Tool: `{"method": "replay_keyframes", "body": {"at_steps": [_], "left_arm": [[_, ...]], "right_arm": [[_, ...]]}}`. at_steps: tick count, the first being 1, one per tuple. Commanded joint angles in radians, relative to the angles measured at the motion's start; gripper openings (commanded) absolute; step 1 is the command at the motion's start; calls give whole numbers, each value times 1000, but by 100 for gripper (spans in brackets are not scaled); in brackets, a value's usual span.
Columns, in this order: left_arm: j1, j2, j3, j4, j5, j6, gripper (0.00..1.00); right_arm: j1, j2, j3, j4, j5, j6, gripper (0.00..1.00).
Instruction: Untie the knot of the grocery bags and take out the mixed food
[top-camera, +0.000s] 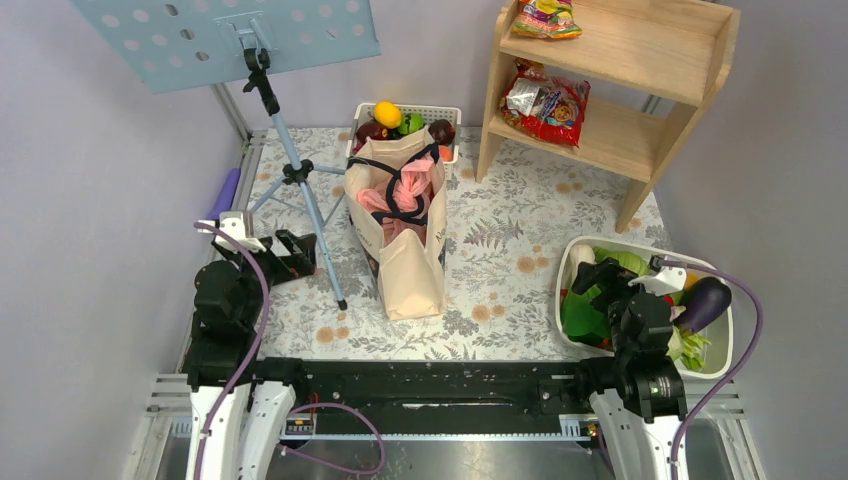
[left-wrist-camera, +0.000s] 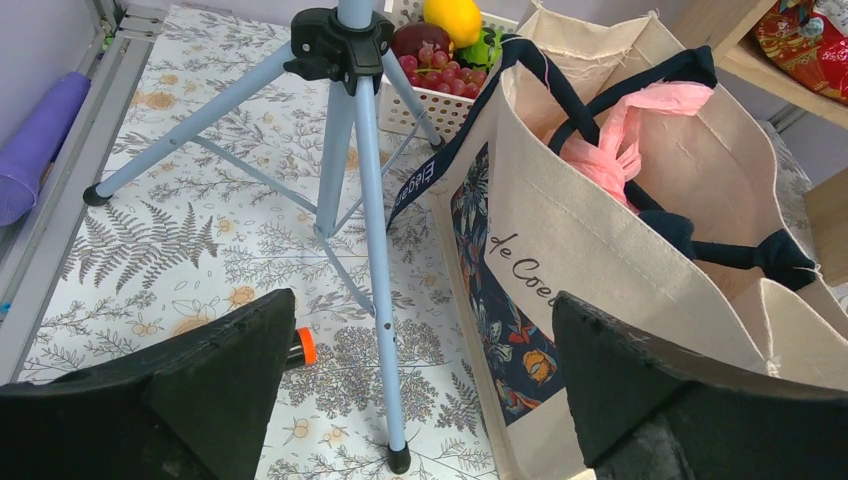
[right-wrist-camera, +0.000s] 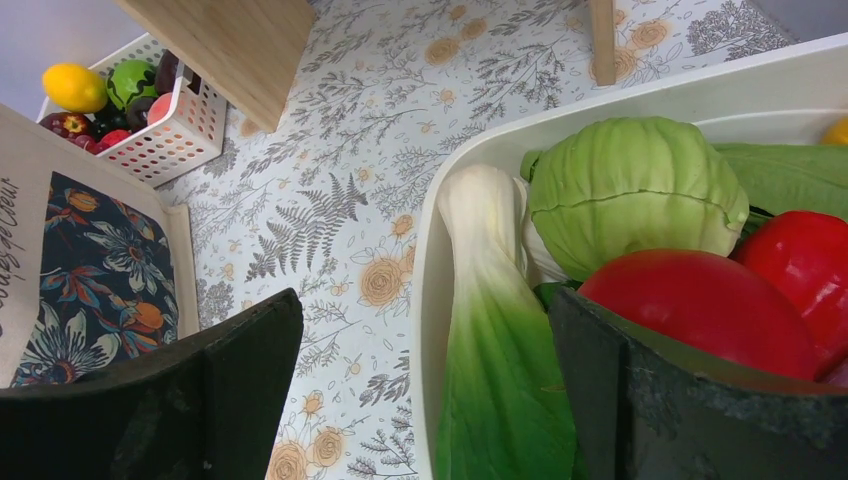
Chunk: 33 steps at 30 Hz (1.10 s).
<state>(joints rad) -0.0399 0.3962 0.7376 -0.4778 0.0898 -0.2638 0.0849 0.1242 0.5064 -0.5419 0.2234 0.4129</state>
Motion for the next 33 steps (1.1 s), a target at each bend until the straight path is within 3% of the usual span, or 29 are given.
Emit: {"method": "replay_keyframes", "body": {"at_steps": [1, 6, 14, 19, 23, 26, 33], "left_arm": [[5, 19, 31, 31, -17, -14, 99], [7, 57, 47, 0, -60, -13, 99], [5, 90, 41, 8, 67, 49, 99], [-70, 125, 96, 34, 162, 97, 88], [-186, 216, 238, -12, 188, 134, 85], [-337, 319, 347, -61, 116, 171, 86], [-619, 556, 490, -166, 82, 409, 92]], "right_arm": [[-3, 20, 1, 10, 39, 2, 100], [-4, 12, -2, 9, 40, 2, 100], [-4, 12, 15, 8, -22, 19, 100], [-4, 31, 29, -1, -67, 13, 99], [-4, 59, 35, 3, -112, 2, 100], [-4, 110, 52, 15, -205, -10, 99], [-3, 227, 79, 13, -374, -27, 100]]}}
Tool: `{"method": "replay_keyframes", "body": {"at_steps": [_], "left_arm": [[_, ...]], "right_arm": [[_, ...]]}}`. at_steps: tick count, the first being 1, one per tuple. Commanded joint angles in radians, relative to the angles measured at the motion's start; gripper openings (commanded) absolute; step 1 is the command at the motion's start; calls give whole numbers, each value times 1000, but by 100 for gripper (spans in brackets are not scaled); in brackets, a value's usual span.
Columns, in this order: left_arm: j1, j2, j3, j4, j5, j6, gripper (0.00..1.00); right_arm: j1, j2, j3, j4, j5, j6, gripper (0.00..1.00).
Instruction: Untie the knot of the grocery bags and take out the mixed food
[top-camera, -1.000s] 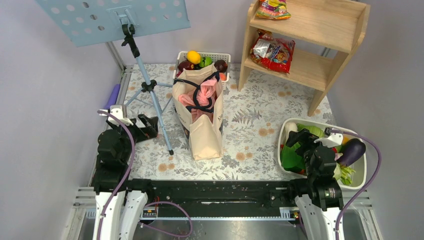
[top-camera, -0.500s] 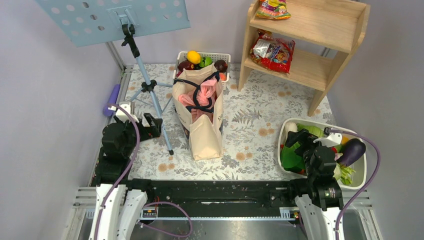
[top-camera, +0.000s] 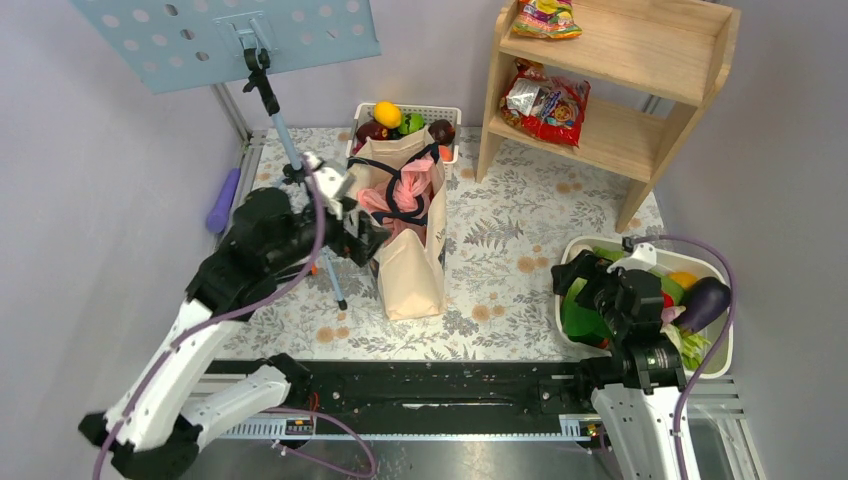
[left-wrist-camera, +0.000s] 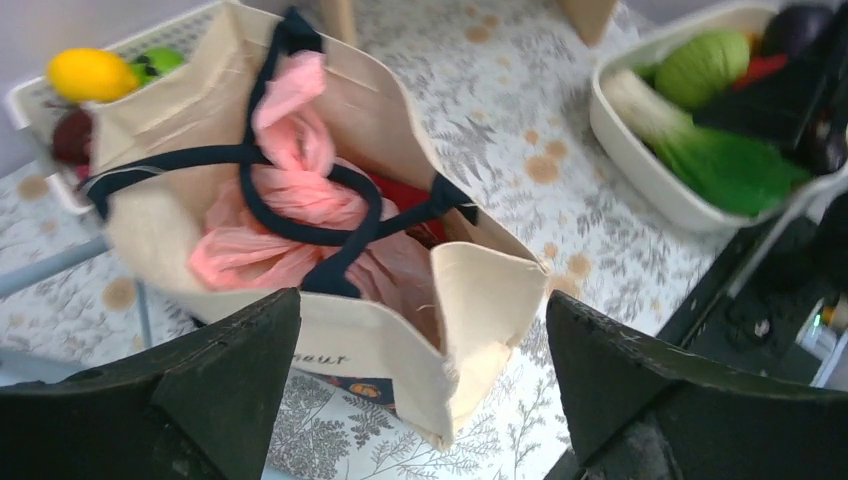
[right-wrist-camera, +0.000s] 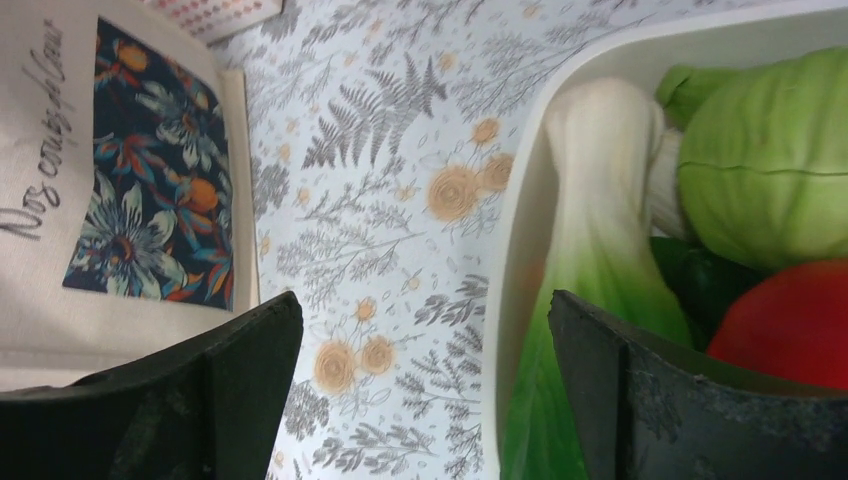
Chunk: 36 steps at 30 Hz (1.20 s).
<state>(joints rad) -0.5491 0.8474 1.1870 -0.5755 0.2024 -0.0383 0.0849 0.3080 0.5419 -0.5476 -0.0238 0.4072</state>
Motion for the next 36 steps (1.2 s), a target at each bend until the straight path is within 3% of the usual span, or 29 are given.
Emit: {"method": "replay_keyframes", "body": {"at_steps": [1, 4, 11, 19, 27, 36], "left_arm": [[-145, 139, 46, -82, -67, 217, 93], [-198, 224, 57, -103, -263, 290, 93], [-198, 248, 79, -49, -392, 305, 91], [-183, 258, 137, -36, -345, 296, 89], [-153, 354, 121, -64, -391, 253, 70], [-152, 303, 28, -44, -390, 270, 70]], "right_arm": [[-4, 54, 46, 17, -146, -22, 100], [-4, 75, 49, 15, -189, -25, 99], [-4, 74, 43, 13, -206, -32, 100], [-4, 74, 36, 15, -204, -34, 100], [-4, 81, 19, 35, -216, -33, 99], [-4, 86, 17, 35, -208, -33, 100]]}}
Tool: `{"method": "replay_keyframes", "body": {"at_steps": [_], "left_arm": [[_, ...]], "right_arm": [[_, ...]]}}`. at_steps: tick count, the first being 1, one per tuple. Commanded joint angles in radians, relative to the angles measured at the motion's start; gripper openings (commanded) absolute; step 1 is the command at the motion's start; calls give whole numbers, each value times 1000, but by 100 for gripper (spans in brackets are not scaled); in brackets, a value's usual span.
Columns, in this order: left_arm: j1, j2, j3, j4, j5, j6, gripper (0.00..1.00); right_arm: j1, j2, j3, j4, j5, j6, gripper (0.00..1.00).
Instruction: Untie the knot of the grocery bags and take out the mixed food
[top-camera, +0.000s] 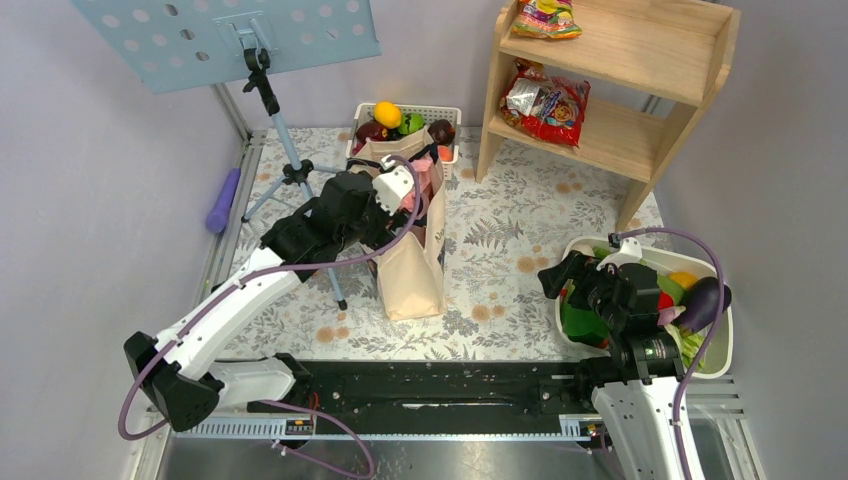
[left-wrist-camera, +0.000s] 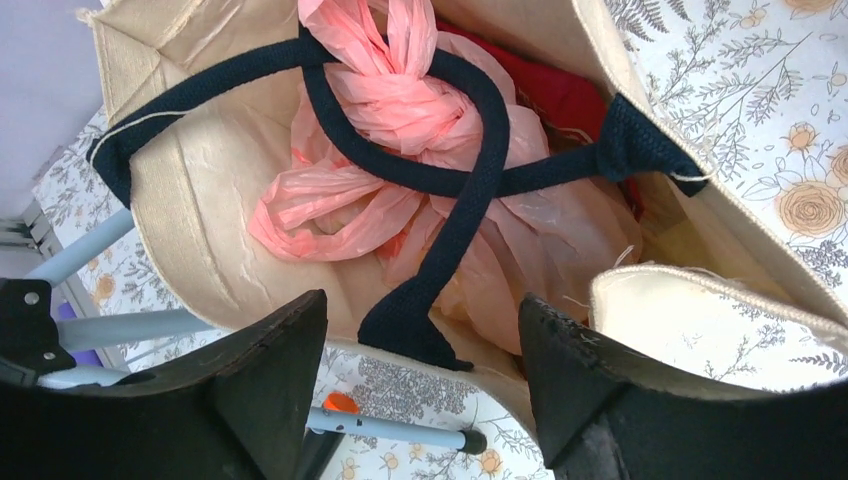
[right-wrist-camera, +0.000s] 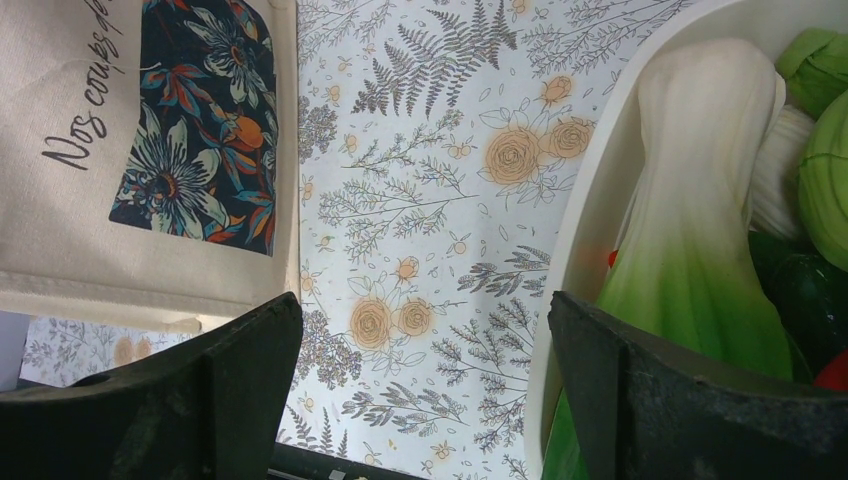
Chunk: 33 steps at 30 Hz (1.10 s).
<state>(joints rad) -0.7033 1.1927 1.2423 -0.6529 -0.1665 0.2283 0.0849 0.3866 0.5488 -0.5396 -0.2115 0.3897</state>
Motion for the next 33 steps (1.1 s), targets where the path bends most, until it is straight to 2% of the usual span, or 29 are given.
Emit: {"method": "replay_keyframes", "body": {"at_steps": [1, 9, 13, 16, 17, 20, 21, 25, 28, 33], "left_arm": [[4, -40, -30, 30, -21, 5, 70], [5, 45, -53, 44, -172, 25, 70], [7, 51, -72, 80, -197, 25, 56], [6, 53, -79, 85, -193, 25, 54], [6, 54, -78, 84, -190, 22, 49], [5, 48, -62, 81, -175, -18, 24], [4, 38, -58, 85, -173, -37, 19], [4, -59, -95, 172, -165, -111, 9], [5, -145, -148, 274, -165, -173, 9], [6, -258, -224, 370, -203, -214, 9]], "right_arm": [[-4, 9, 10, 27, -21, -15, 99], [-4, 3, 11, 26, -26, -10, 100], [-4, 8, 25, 27, -53, 7, 99], [-3, 20, 56, 40, -144, 46, 93], [-4, 24, 64, 56, -178, 55, 92], [-3, 53, 121, 103, -247, 72, 91], [-2, 75, 151, 101, -257, 77, 90], [10, 159, 266, 183, -325, 113, 85], [75, 247, 378, 200, -303, 108, 83], [384, 439, 561, 178, -71, 15, 82]]}}
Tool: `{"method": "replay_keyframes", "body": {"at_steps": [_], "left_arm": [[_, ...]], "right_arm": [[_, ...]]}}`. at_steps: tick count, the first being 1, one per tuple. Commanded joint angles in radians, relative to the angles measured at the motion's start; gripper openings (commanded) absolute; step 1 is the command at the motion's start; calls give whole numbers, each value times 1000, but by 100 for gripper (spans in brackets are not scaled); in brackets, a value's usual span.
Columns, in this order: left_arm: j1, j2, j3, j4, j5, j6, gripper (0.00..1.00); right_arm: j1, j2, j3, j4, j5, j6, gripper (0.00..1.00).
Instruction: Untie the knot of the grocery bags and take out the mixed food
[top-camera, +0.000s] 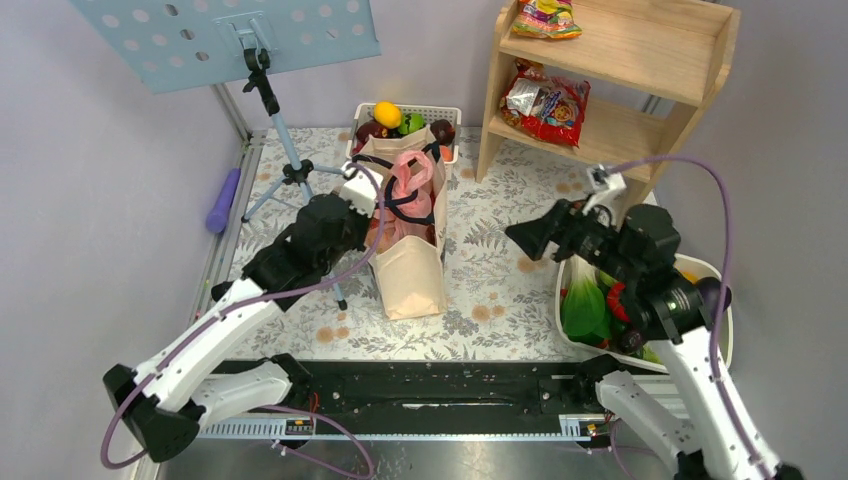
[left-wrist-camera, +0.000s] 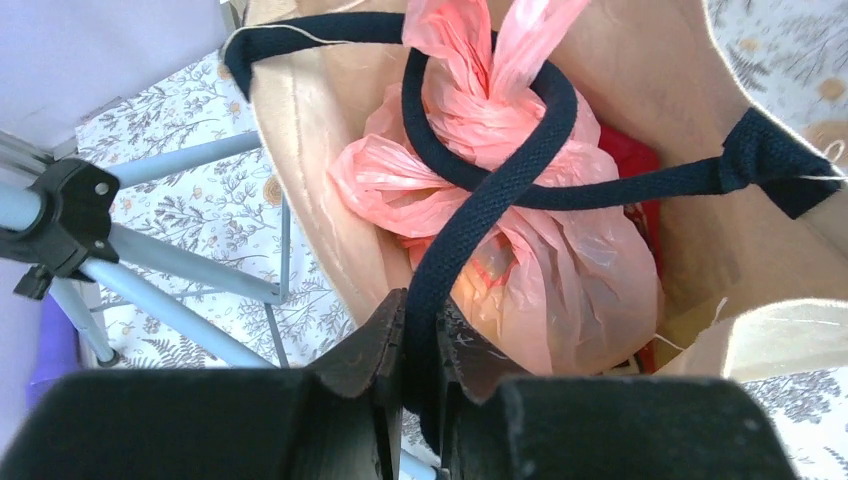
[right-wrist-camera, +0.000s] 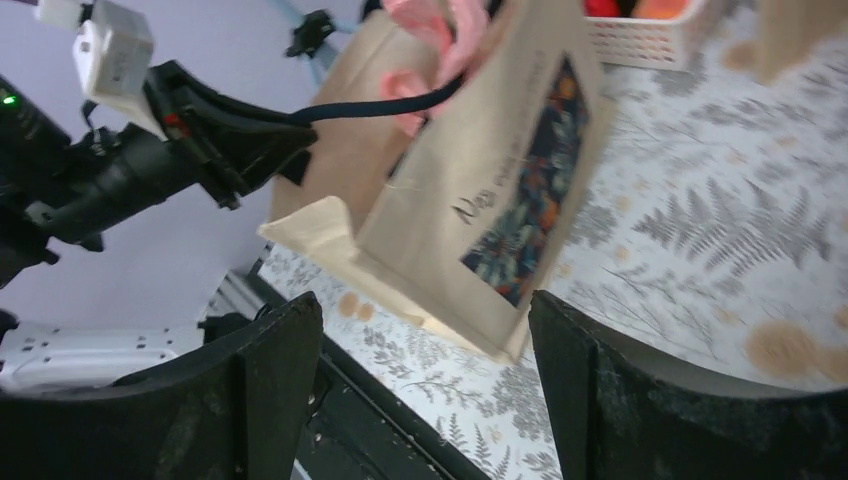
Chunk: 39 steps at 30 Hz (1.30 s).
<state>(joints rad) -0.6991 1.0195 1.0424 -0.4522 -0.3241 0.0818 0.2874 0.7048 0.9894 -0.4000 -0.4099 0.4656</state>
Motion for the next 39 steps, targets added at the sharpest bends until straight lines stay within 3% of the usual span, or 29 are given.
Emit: {"method": "replay_keyframes", "body": {"at_steps": [1, 9, 16, 21, 24, 30, 39], "left_arm": [[2, -98, -33, 182, -54, -73, 9], [1, -165, -65, 228, -80, -145, 10], [2, -250, -97, 275, -117, -163, 12], [3, -257, -90, 263, -128, -170, 13], [6, -260, -89, 261, -153, -179, 13], [34, -290, -110, 283, -136, -238, 13], [140, -439, -205, 298, -40, -520, 14]], "right_arm": [[219, 184, 155, 53, 143, -76, 81], [439, 521, 468, 27, 214, -262, 80], [551, 667, 597, -108, 316, -590, 87], [554, 719, 618, -134, 306, -623, 88], [565, 755, 621, -139, 304, -642, 97], [620, 819, 641, -124, 347, -657, 97], [679, 881, 622, -100, 344, -675, 98]]}}
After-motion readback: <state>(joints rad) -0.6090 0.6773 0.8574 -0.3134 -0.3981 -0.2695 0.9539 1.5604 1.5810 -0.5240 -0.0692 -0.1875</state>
